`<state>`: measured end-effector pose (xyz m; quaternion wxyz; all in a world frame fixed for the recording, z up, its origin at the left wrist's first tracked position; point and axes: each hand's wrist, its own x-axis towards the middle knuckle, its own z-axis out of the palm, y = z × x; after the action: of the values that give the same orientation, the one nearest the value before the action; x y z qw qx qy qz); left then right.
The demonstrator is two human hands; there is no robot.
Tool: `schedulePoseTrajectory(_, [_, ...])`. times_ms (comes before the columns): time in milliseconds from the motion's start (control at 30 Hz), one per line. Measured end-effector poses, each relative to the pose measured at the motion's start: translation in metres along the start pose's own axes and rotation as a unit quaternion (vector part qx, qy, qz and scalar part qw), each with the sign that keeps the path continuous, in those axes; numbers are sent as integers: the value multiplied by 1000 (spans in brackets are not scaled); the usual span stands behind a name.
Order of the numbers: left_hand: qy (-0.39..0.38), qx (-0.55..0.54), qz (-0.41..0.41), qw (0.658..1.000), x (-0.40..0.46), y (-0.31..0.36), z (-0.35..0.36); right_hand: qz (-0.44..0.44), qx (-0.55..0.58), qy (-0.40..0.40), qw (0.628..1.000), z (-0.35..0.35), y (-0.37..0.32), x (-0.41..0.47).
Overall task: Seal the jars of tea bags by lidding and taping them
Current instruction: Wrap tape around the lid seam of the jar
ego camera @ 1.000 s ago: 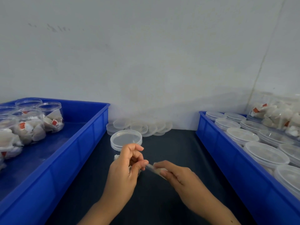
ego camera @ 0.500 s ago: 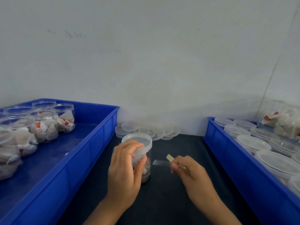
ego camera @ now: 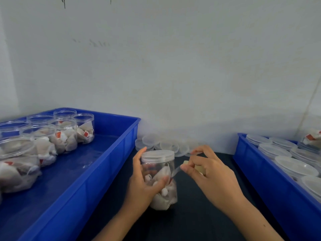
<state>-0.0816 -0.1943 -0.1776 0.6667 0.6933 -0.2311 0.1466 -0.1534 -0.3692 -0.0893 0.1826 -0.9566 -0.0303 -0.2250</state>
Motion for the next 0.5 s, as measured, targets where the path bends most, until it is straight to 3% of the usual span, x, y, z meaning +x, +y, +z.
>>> schedulePoseTrajectory(133, [-42, -24, -11, 999, -1, 8, 2, -12, -17, -10, 1000, -4, -4, 5])
schedulePoseTrajectory(300, [-55, -15, -27, 998, -3, 15, 5, 19, 85, -40, 995, -2, 2, 7])
schedulePoseTrajectory(500, [-40, -27, 53, 997, -2, 26, 4, 25, 121, -35, 992, 1, 2, 7])
